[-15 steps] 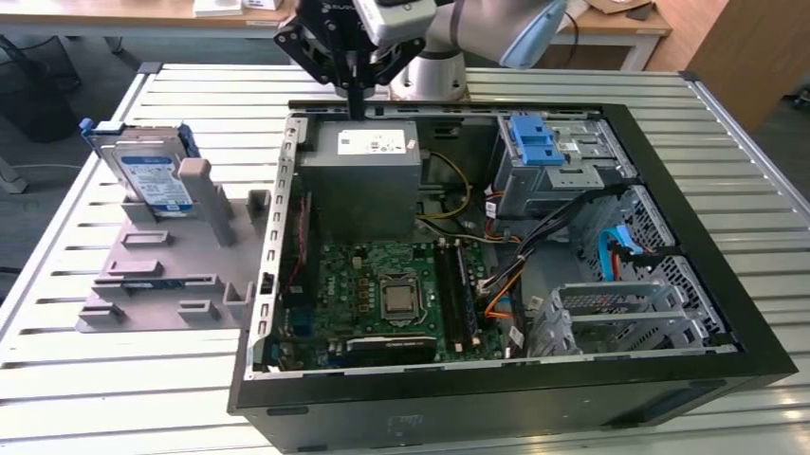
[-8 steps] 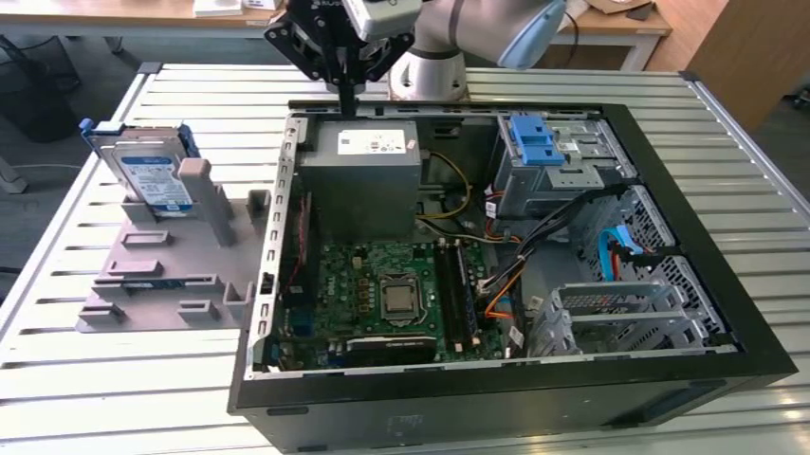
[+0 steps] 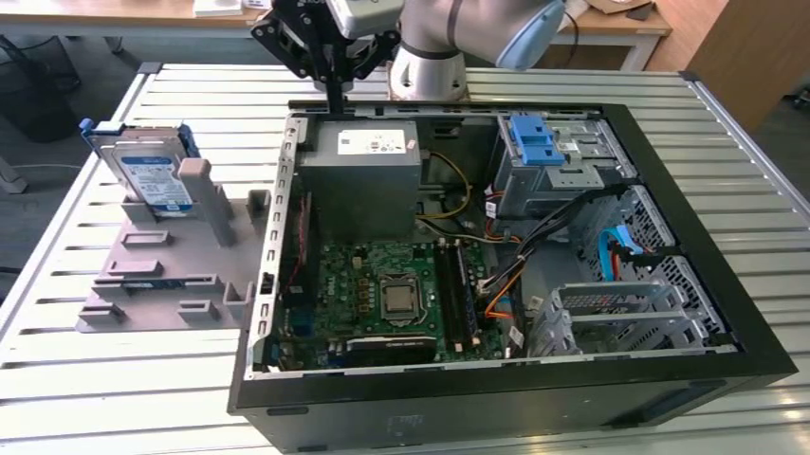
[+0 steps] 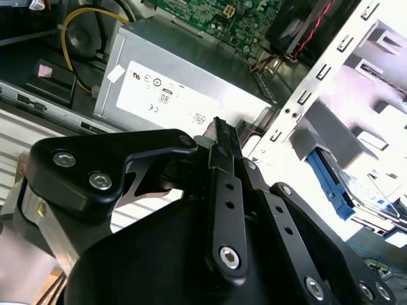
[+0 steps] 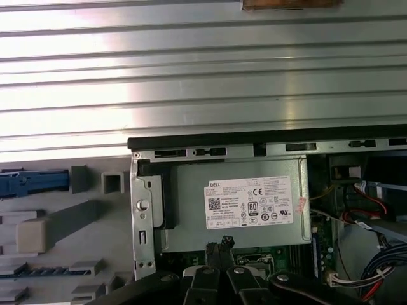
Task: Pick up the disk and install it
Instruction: 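Reach for the disk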
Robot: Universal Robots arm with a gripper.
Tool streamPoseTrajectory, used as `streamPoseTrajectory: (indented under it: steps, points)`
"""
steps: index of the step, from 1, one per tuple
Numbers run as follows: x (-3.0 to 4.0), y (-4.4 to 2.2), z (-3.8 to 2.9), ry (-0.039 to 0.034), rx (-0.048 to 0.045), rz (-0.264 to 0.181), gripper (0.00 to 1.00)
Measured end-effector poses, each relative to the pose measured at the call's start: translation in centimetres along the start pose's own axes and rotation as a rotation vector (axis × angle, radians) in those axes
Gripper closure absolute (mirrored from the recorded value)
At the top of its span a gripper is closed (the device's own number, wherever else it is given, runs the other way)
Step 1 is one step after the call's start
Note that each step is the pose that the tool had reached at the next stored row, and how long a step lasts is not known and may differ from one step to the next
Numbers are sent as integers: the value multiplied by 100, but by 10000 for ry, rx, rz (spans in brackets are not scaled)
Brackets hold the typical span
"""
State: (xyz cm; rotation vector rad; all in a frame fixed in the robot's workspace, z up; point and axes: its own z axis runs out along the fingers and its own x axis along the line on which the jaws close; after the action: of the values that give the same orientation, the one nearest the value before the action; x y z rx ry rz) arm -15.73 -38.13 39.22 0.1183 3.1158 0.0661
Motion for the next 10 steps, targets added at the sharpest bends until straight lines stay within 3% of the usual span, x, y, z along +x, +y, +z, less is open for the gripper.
streamPoseTrajectory:
  steps: [10]
  points:
    - [18,0,1,9,4,1,89]
